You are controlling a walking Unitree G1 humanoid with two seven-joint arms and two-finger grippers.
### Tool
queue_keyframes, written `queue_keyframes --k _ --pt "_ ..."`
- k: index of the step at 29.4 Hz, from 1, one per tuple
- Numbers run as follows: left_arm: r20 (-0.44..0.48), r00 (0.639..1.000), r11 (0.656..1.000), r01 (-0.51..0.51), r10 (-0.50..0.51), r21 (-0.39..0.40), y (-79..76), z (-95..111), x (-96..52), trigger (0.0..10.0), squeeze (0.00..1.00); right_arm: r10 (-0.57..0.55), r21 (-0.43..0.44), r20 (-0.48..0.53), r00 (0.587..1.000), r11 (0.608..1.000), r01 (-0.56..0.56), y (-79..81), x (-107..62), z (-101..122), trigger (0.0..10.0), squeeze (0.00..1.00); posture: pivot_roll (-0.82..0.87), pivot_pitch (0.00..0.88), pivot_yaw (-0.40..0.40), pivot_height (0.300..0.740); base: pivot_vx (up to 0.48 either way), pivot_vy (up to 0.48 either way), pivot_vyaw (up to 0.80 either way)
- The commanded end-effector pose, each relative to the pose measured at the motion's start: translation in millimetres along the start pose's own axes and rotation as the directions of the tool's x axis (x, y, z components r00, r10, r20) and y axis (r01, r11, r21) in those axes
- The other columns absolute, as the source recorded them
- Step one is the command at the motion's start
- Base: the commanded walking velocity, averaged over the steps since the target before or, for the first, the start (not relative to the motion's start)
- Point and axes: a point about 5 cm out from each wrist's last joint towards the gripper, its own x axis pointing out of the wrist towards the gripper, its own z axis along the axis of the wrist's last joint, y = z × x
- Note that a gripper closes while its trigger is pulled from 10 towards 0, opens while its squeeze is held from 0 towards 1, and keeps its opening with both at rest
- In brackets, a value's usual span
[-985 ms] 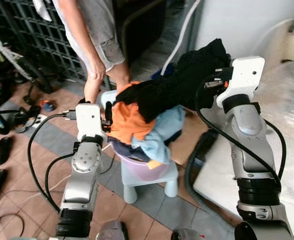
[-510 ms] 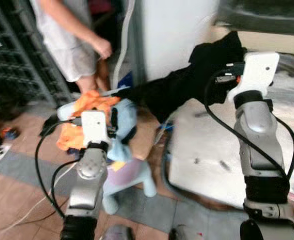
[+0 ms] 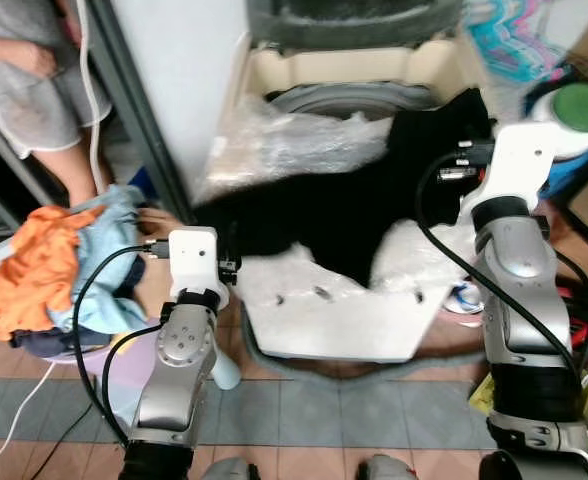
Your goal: Clothes washing
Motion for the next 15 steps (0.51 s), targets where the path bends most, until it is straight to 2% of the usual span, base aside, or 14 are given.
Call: queue_keyframes --k 1,6,15 --pt "0.0 1.0 1.0 -0.021 0.021 0.014 10.8 1 -2.6 10.0 0.0 0.037 0.005 0.015 0.999 0.999 -0.037 11.1 -2.4 5 10.0 0.0 -0.07 0.017 0.088 0.74 0.0 0.0 0.0" --pt "-0.011 0.999 0.999 -0.031 0.031 0.029 17.3 -1 -7.1 10.0 0.0 0.05 0.03 -0.031 0.998 0.998 -0.049 11.7 -11.3 -6 10.0 0.0 -0.07 0.027 0.087 0.74 0.0 0.0 0.0" --pt "-0.016 0.999 0.999 -0.031 0.031 0.032 17.4 -1 -9.5 10.0 0.0 0.054 0.035 -0.055 0.997 0.998 -0.052 12.9 -13.2 -11 10.0 0.0 -0.07 0.035 0.087 0.74 0.0 0.0 0.0"
